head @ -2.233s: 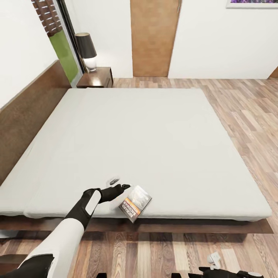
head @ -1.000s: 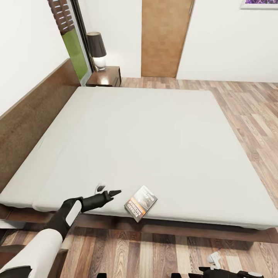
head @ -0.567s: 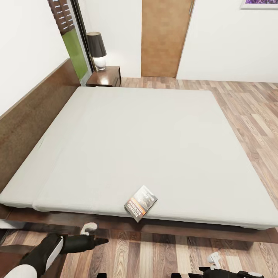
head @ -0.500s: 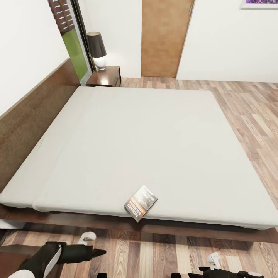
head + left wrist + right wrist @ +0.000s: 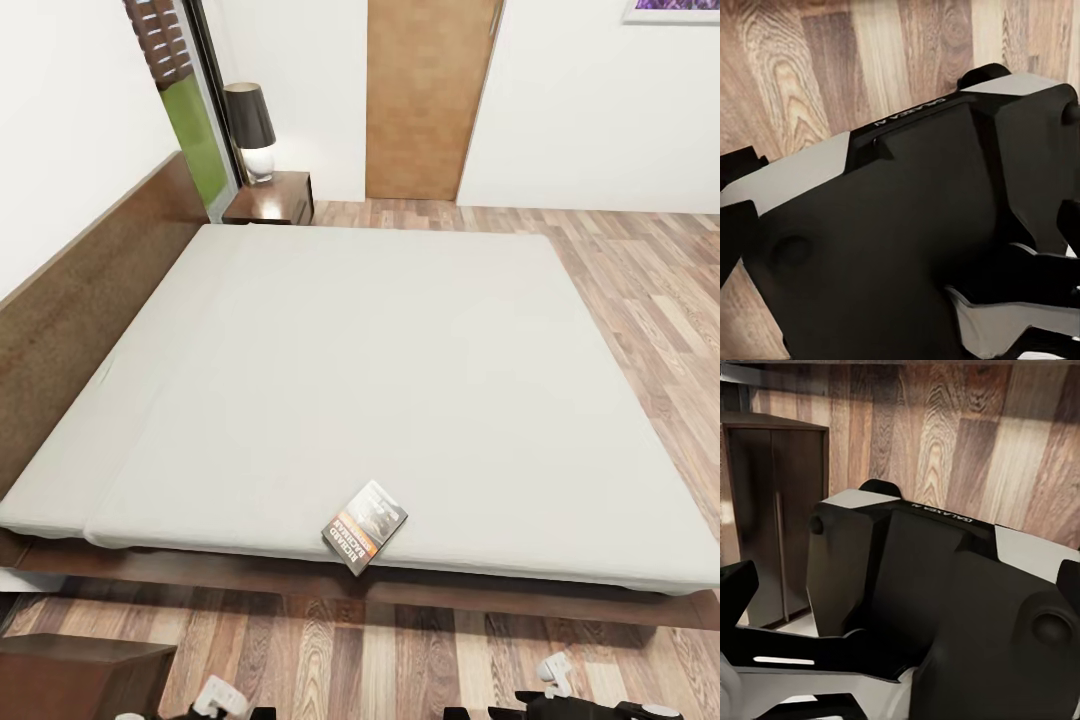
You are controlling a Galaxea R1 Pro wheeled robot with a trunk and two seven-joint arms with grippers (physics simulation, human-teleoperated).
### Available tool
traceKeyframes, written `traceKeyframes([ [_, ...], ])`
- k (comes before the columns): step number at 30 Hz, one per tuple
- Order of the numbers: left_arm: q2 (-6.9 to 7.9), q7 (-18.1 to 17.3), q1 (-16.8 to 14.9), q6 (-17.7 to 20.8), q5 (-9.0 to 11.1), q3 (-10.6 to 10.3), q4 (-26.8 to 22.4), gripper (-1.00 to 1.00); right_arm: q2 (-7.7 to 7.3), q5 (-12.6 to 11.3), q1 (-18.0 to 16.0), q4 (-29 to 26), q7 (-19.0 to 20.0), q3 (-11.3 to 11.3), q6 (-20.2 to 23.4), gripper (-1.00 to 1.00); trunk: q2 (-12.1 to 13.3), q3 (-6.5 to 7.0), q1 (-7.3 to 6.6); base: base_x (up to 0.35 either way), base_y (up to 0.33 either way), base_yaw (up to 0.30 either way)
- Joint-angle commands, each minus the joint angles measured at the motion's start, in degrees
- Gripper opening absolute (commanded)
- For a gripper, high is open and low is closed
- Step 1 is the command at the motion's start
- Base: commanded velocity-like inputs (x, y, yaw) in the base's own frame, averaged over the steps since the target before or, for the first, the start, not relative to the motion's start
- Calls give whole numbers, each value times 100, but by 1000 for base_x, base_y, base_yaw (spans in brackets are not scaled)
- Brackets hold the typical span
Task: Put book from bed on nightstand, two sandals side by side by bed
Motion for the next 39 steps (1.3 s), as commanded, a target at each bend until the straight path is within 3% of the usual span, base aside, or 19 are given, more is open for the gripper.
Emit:
traceKeyframes([
  [1, -17, 71, 0, -77, -37, -20, 10, 100, 6, 28, -4, -6, 42, -49, 65, 100, -4, -4, 1, 0, 0, 0],
  [5, -116, 270, 53, -125, -21, -15, 38, 100, 11, -32, 2, 130, 31, -54, 72, 100, -4, -4, 1, 0, 0, 0],
  [11, -152, 334, 87, -140, 26, 0, 47, 100, 7, -141, 4, 865, 29, -105, 46, 100, -4, -4, 1, 0, 0, 0],
  [12, -155, 339, 90, -141, 266, 2, 51, 100, 5, -394, 5, 994, 32, -121, 41, 100, -4, -4, 1, 0, 0, 0],
  [14, -155, 340, 91, -142, 410, 2, 52, 100, 5, -514, 5, 1018, 29, -123, 39, 100, -4, -4, 1, 0, 0, 0],
  [19, -138, 341, 91, -142, 763, 5, 46, 100, -1, -638, 4, 1040, 18, -130, 37, 100, -4, -4, 1, 0, 0, 0],
  [24, -146, 341, 91, -142, 959, 3, 45, 100, 5, -657, 4, 1043, 14, -125, 36, 100, -4, -4, 1, 0, 0, 0],
  [39, -129, 341, 91, -138, 986, 3, 45, 100, 57, -655, 4, 1043, -45, -100, 30, 100, -4, -4, 1, 0, 0, 0],
])
